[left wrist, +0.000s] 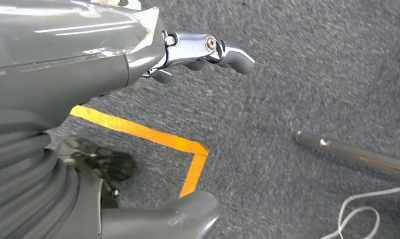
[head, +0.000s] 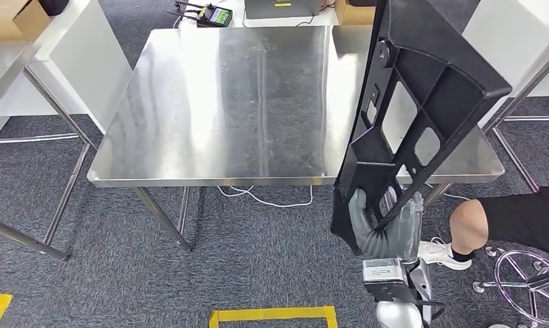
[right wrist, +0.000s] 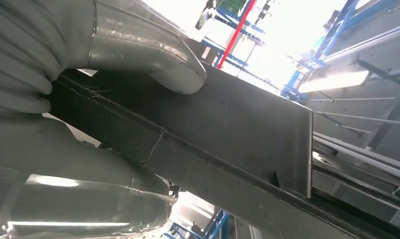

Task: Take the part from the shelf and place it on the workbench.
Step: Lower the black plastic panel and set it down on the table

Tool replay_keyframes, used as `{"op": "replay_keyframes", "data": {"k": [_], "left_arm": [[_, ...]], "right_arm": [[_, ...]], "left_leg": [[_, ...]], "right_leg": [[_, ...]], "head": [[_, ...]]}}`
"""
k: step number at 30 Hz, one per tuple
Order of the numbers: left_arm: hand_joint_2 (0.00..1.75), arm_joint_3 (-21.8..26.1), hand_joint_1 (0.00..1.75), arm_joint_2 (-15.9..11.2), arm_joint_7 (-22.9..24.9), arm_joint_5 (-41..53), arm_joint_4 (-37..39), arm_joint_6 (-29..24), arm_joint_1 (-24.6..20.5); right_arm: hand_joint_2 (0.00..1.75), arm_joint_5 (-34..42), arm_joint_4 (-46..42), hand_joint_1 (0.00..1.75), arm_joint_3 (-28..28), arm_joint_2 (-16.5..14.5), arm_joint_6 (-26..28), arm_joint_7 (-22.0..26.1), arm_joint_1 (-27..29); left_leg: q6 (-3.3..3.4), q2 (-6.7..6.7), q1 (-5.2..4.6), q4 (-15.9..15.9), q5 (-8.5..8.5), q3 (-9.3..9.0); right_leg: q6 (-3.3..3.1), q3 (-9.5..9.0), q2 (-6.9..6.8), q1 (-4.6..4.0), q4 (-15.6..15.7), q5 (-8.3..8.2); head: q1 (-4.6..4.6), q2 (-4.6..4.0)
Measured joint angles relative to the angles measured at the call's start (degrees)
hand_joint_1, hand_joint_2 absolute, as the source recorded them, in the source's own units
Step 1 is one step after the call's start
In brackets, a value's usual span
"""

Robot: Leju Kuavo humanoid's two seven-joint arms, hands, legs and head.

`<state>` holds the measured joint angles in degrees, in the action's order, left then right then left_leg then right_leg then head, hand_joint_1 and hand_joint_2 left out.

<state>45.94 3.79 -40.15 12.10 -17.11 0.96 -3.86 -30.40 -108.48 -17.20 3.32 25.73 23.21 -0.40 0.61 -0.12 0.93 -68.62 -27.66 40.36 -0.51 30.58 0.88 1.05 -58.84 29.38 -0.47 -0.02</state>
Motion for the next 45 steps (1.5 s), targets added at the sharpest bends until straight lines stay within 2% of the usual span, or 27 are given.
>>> {"op": "replay_keyframes", "data": {"k": [1,2,5,7,9,11,12,13,14,16,17,19,22,24,26,27,28,29,30,32,34,37,39,42,43,44,45], "left_arm": [[1.75,0.0,0.00,0.0,0.0,0.0,0.0,0.0,0.0],[1.75,0.0,0.00,-0.1,0.0,0.0,0.0,0.0,0.0],[1.75,0.1,0.00,-0.3,0.0,0.1,0.1,0.0,-0.1],[1.75,0.1,0.00,-0.3,0.0,0.4,0.2,-0.1,-0.2],[1.75,0.1,0.00,-0.4,0.0,0.9,0.3,-0.2,-0.4],[1.75,0.1,0.00,-0.5,0.0,1.1,0.4,-0.2,-0.6],[1.75,0.1,0.00,-0.5,0.0,1.1,0.5,-0.2,-0.7],[1.75,0.1,0.00,-0.5,0.0,1.1,0.6,-0.2,-0.8],[1.75,0.1,0.00,-0.5,0.0,1.1,0.8,-0.3,-0.8],[1.75,0.1,0.00,-0.6,0.0,1.1,0.9,-0.4,-0.8],[1.75,0.1,0.00,-0.6,0.0,1.1,1.0,-0.4,-0.7],[1.75,0.2,0.00,-0.7,0.0,1.0,1.1,-0.4,-0.7],[1.75,0.2,0.00,-0.8,0.0,1.0,1.1,-0.4,-0.7],[1.75,0.2,0.00,-0.8,0.0,1.1,1.1,-0.3,-0.8],[1.75,0.2,0.00,-0.8,0.0,1.1,1.1,-0.3,-0.6],[1.75,0.2,0.00,-0.8,0.0,1.1,1.1,-0.3,-0.5],[1.75,0.2,0.00,-0.8,0.0,1.1,1.1,-0.3,-0.5],[1.75,0.2,0.00,-0.8,0.0,1.1,1.1,-0.3,-0.4],[1.75,0.2,0.00,-0.8,0.0,1.1,1.1,-0.3,-0.4],[1.75,0.2,0.00,-0.9,0.0,1.1,1.1,-0.4,-0.4],[1.75,0.3,0.00,-1.1,0.0,1.2,1.1,-0.4,-0.4],[1.75,0.3,0.00,-1.2,0.0,1.2,1.1,-0.6,-0.4],[1.75,0.3,0.00,-1.2,0.0,1.3,1.1,-0.6,-0.4],[1.75,0.3,0.00,-1.2,0.0,1.3,1.1,-0.8,-0.4],[1.75,0.3,0.00,-1.2,0.0,1.4,1.1,-0.8,-0.4],[1.75,0.3,0.00,-1.2,0.0,1.4,1.1,-0.9,-0.4],[1.75,0.3,0.00,-1.2,0.0,1.5,1.1,-0.9,-0.4]], "right_arm": [[1.75,0.0,0.0,1.75,0.0,0.0,0.0,0.0,0.0],[1.75,0.0,0.0,1.75,0.0,0.0,0.0,0.0,-0.1],[1.75,0.0,0.2,1.75,0.0,0.0,0.3,-0.2,-0.4],[1.75,-0.1,0.2,1.75,0.1,0.1,0.6,-0.4,-0.5],[1.75,-0.2,0.2,1.75,0.2,0.3,1.1,-0.5,-0.5],[1.75,-0.2,0.2,1.75,0.2,0.6,1.4,-0.6,-0.2],[1.75,-0.2,0.2,1.75,0.2,0.8,1.5,-0.6,0.1],[1.75,-0.2,0.2,1.75,0.2,0.9,1.6,-0.6,0.5],[1.75,-0.2,0.2,1.75,0.2,1.1,1.7,-0.6,0.7],[1.75,-0.2,0.2,1.75,0.2,1.1,1.9,-0.7,0.9],[1.75,-0.3,0.2,1.75,0.1,1.0,1.9,-0.7,0.9],[1.75,-0.4,0.3,1.75,0.0,0.8,1.8,-0.8,0.6],[1.75,-0.5,0.5,1.75,0.0,0.5,1.8,-1.0,0.0],[1.75,-0.6,0.5,1.75,0.0,0.4,1.8,-1.0,-0.2],[1.75,-0.7,0.6,1.75,0.0,0.3,1.9,-1.0,-0.2],[1.75,-0.7,0.7,1.75,0.0,0.3,1.9,-1.0,-0.2],[1.75,-0.7,0.8,1.75,-0.1,0.3,1.9,-1.1,-0.1],[1.75,-0.7,0.8,1.75,-0.1,0.3,2.0,-1.1,-0.1],[1.75,-0.7,0.8,1.75,-0.1,0.3,2.0,-1.1,-0.1],[1.75,-0.7,0.9,1.75,-0.1,0.3,2.0,-1.0,-0.1],[1.75,-0.7,0.9,1.75,-0.1,0.2,2.1,-1.0,-0.1],[1.75,-0.7,1.0,1.75,-0.1,0.1,2.1,-0.9,-0.1],[1.75,-0.7,1.0,1.75,-0.1,0.1,2.1,-0.9,-0.4],[1.75,-0.7,1.2,1.75,-0.1,0.1,2.1,-0.9,-0.4],[1.75,-0.7,1.3,1.75,-0.1,0.1,2.1,-0.9,-0.4],[1.75,-0.7,1.4,1.75,-0.1,0.2,2.1,-0.9,-0.3],[1.75,-0.7,1.5,1.75,-0.1,0.2,2.1,-0.9,-0.2]], "left_leg": [[0.28,-0.04,-0.15,3.3,1.88,-1.26],[0.60,-0.05,-0.34,6.0,2.76,-2.46],[1.31,-0.03,-0.91,8.3,1.93,-3.96],[1.80,-0.01,-0.72,9.2,1.94,-4.69],[2.45,0.06,-0.43,10.1,1.81,-5.74],[2.86,0.06,-0.44,10.2,1.25,-6.41],[2.89,0.01,-0.45,10.2,0.92,-6.76],[2.86,-0.04,-0.44,10.2,0.57,-7.16],[2.76,-0.10,-0.43,10.2,0.19,-7.66],[2.29,-0.16,-0.51,10.1,-0.72,-8.71],[1.96,-0.17,-0.66,10.1,-1.31,-9.15],[1.29,-0.10,-0.88,9.9,-2.28,-9.66],[0.39,0.09,-0.28,9.3,-3.33,-9.90],[-0.17,0.14,0.05,5.2,-5.14,-8.06],[-0.56,0.13,0.08,-2.2,-7.52,-3.54],[-0.65,0.13,0.10,-5.1,-7.89,-1.28],[-0.64,0.13,0.10,-6.3,-7.22,0.26],[-0.52,0.13,0.11,-5.3,-5.34,0.71],[-0.29,0.12,0.10,-2.4,-2.60,0.18],[0.34,0.11,-0.13,4.4,1.63,-2.27],[1.11,0.17,-0.68,7.8,1.87,-3.73],[2.40,0.12,-1.02,9.4,0.90,-5.15],[3.08,-0.05,-0.90,10.0,0.59,-6.71],[3.58,-0.19,-0.91,10.1,-0.61,-8.17],[3.57,-0.28,-0.92,10.1,-1.19,-8.78],[3.50,-0.38,-0.92,10.1,-1.83,-9.54],[3.36,-0.48,-0.92,10.1,-2.53,-10.43]], "right_leg": [[0.21,-0.48,0.09,-0.13,0.0,0.43],[0.47,-0.81,0.17,-0.25,0.1,0.77],[1.25,-0.86,0.21,-0.41,0.4,1.20],[1.66,-0.49,-0.06,-0.48,-0.2,1.72],[1.64,2.08,-0.32,-0.53,-5.0,3.34],[1.58,7.06,-0.35,-0.46,-12.8,5.11],[1.80,9.23,-0.36,-0.42,-15.5,5.22],[2.20,10.41,-0.36,-0.37,-16.1,4.47],[2.73,10.45,-0.40,-0.28,-14.5,2.85],[3.66,8.09,-0.76,0.03,-7.0,-1.48],[3.69,6.74,-0.97,0.11,-3.6,-3.07],[2.87,5.34,-1.17,0.14,-0.6,-4.09],[1.45,4.80,-0.80,0.18,-0.4,-3.61],[0.54,4.02,-0.68,0.32,-0.3,-3.11],[-0.11,3.22,-0.69,0.14,-0.3,-2.36],[-0.21,2.77,-0.65,0.08,-0.3,-1.94],[-0.21,2.24,-0.56,0.03,-0.3,-1.47],[-0.14,1.58,-0.45,0.01,-0.3,-0.97],[-0.04,0.81,-0.35,0.01,-0.3,-0.41],[0.36,-0.33,-0.26,-0.14,-0.1,0.67],[1.09,-1.07,-0.18,-0.27,0.1,1.30],[2.24,-2.05,-0.20,-0.47,-0.2,1.56],[2.39,-0.43,-0.28,-0.47,-3.4,2.55],[2.38,6.70,-0.32,-0.33,-12.9,5.00],[2.56,8.68,-0.32,-0.30,-14.2,5.45],[2.78,9.76,-0.32,-0.26,-13.9,5.23],[3.16,9.94,-0.35,-0.19,-11.7,3.95]], "head": [[0.02,0.00],[0.02,0.00],[-0.09,0.00],[-0.05,0.00],[0.11,0.00],[0.20,0.00],[0.21,0.00],[0.22,0.00],[0.25,0.00],[0.32,0.00],[0.34,0.00],[0.19,0.00],[-0.03,0.00],[-0.08,0.00],[-0.10,0.00],[-0.09,0.00],[-0.10,0.00],[-0.10,0.00],[-0.09,0.00],[-0.03,0.00],[0.01,0.00],[-0.02,0.00],[0.10,0.00],[0.23,0.00],[0.21,0.00],[0.25,0.00],[0.29,0.00]]}}
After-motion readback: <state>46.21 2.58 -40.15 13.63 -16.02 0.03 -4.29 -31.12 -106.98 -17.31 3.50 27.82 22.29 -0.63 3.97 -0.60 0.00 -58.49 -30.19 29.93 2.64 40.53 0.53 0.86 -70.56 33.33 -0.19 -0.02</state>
